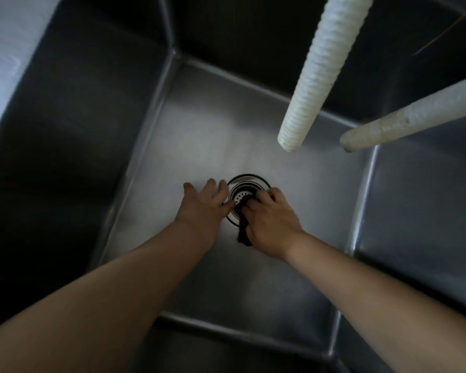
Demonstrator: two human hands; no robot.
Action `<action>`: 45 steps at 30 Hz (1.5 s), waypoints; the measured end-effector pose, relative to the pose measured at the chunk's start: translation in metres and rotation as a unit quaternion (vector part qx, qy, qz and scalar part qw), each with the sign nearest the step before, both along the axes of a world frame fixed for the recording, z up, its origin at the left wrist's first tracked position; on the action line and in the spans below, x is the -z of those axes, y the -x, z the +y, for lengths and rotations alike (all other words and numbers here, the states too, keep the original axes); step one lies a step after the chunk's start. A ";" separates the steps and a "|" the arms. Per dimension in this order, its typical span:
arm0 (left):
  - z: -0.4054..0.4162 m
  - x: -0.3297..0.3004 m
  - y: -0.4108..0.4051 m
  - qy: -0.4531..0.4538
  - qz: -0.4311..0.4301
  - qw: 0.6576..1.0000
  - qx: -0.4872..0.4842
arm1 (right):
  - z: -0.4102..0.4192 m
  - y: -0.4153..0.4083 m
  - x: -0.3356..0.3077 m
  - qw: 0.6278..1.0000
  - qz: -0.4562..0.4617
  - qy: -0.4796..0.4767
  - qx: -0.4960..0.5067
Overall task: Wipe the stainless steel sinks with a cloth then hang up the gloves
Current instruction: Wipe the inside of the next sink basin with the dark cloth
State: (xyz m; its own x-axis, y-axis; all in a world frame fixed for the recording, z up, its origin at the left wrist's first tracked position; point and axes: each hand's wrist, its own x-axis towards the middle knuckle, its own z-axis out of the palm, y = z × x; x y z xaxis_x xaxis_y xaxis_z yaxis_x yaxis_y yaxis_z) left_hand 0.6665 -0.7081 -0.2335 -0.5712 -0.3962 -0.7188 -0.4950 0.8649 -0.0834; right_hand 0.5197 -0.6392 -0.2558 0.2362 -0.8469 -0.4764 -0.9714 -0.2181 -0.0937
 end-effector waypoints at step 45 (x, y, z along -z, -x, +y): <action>0.005 0.008 0.004 0.000 0.036 0.995 -0.095 | 0.066 0.009 0.011 0.974 0.051 0.060 0.212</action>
State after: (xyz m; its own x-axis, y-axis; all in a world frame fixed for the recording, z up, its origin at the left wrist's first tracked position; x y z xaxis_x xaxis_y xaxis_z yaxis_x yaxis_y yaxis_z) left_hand 0.6625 -0.7028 -0.2411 -0.5357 -0.5023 -0.6788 -0.6548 0.7546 -0.0416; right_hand 0.5102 -0.5729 -0.2672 -0.1910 -0.9092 -0.3700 -0.9794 0.2016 0.0101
